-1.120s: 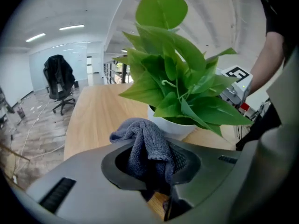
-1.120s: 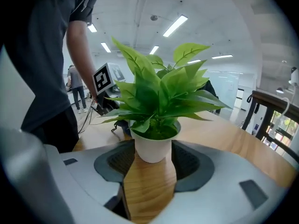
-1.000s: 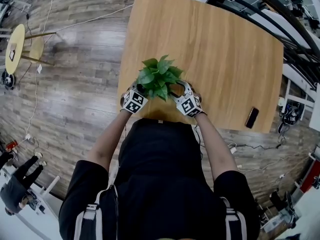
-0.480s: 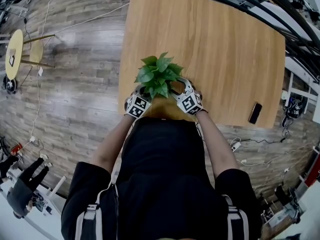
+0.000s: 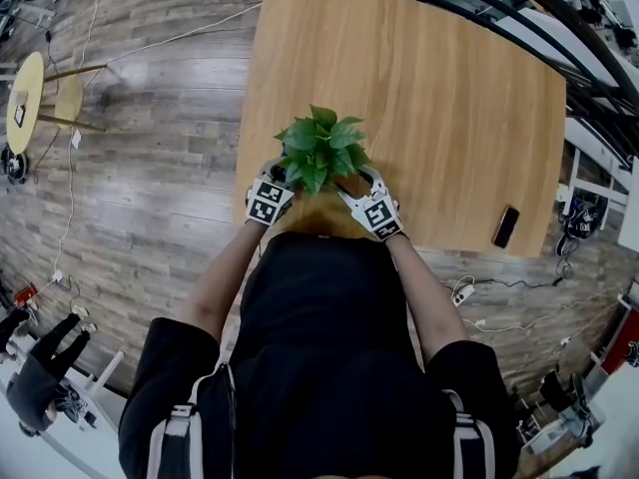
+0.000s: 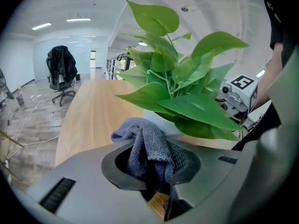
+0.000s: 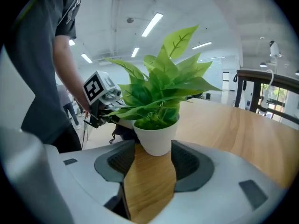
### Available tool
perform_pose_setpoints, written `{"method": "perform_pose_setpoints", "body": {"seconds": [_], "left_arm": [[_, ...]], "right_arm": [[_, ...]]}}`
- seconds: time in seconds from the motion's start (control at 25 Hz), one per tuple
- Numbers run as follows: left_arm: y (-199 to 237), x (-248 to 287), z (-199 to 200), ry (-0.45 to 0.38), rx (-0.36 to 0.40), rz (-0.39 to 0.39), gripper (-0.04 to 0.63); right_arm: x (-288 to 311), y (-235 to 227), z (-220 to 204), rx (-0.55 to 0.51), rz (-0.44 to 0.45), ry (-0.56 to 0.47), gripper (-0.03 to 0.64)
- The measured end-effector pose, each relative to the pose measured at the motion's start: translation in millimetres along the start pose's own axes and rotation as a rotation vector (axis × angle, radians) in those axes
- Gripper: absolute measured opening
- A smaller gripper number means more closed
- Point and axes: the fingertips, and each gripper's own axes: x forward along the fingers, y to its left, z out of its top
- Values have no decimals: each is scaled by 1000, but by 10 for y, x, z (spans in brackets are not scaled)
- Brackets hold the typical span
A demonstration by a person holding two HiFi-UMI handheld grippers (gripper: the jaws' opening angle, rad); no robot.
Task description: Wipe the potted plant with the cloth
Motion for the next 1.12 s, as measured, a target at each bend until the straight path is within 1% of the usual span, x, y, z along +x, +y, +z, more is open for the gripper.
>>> {"method": "perform_pose_setpoints", "body": {"seconds": [0.04, 0.16, 0.2, 0.28, 0.4, 0.56, 0.68, 0.76, 0.92, 1.12], "left_arm": [[23, 7, 12, 0, 7, 3, 112], [47, 16, 19, 2, 32, 0, 112], [33, 24, 23, 2, 40, -6, 112], [4, 42, 41, 1, 61, -18, 112], [2, 33, 47, 8, 90, -17, 112], [-52, -11, 37, 10, 96, -27, 112], [-140, -37, 21, 13, 140, -46, 112], [-180, -39, 25, 9, 155, -49, 112], [-166, -41, 14, 9, 132, -38, 112], [-29, -26, 53, -5, 73, -9, 112]], "right_arm": [[15, -56, 5, -31, -15, 10, 229], [76, -121, 77, -222, -17, 43, 229], [91, -122, 91, -272, -13, 48, 229], [117, -122, 129, -310, -10, 47, 229], [171, -136, 186, -275, -24, 42, 229], [195, -127, 165, -220, -41, 40, 229], [181, -126, 192, -202, -53, 36, 229], [166, -139, 196, -195, -55, 37, 229], [160, -112, 183, -191, -58, 40, 229], [88, 105, 114, -185, 17, 34, 229]]}}
